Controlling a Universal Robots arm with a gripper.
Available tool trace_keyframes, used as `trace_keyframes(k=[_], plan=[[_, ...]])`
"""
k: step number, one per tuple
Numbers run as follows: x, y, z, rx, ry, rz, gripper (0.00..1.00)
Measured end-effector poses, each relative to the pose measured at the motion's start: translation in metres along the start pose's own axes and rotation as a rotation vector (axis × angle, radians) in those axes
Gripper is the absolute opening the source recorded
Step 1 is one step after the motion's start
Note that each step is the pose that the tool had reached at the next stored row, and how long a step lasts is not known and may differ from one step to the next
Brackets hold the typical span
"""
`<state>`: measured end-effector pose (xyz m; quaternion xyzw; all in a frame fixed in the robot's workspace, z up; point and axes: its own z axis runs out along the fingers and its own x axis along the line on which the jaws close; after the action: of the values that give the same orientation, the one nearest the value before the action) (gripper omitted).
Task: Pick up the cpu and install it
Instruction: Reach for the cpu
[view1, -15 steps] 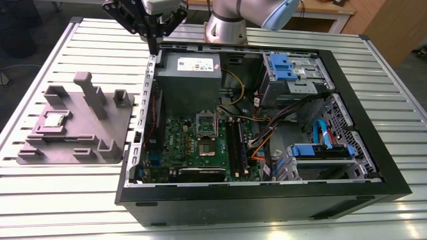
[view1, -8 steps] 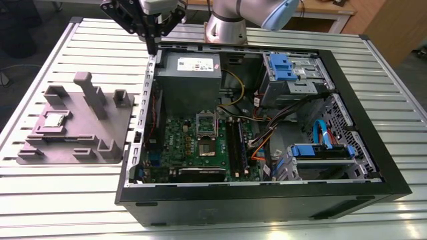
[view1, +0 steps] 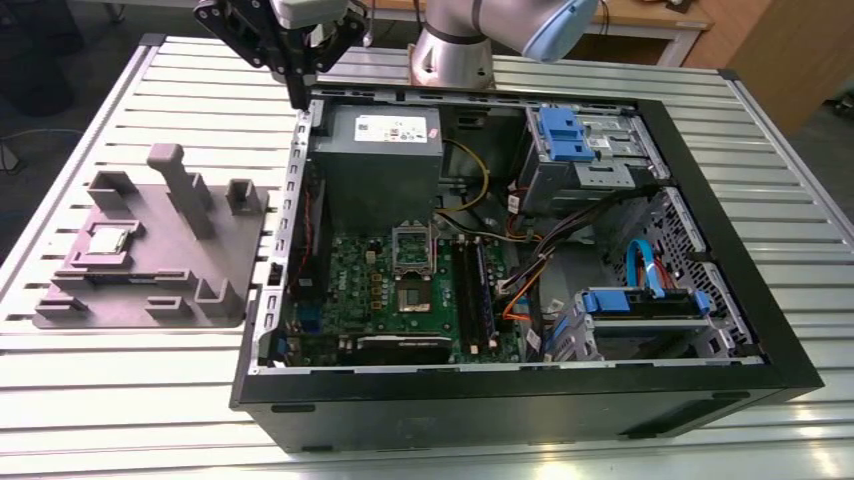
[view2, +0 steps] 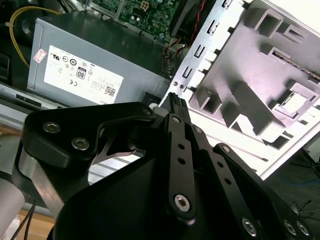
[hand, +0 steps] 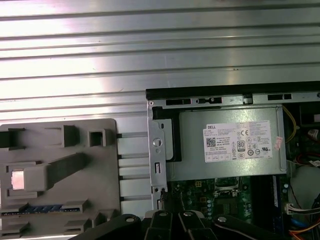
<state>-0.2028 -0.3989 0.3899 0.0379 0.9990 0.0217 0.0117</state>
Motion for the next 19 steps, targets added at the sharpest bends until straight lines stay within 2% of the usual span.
trace_keyframes(k=[2,4,15,19], plan=[[0.0014,-0.0001,0.0,0.0,0.0,0.0,0.1],[0.0056,-0.0004,-0.0001,0.0,0.0,0.0,0.1],[0.0082,-0.0006,-0.0002,0.0,0.0,0.0,0.1],[0.0115,-0.0009,-0.0003,0.0,0.0,0.0,0.1]])
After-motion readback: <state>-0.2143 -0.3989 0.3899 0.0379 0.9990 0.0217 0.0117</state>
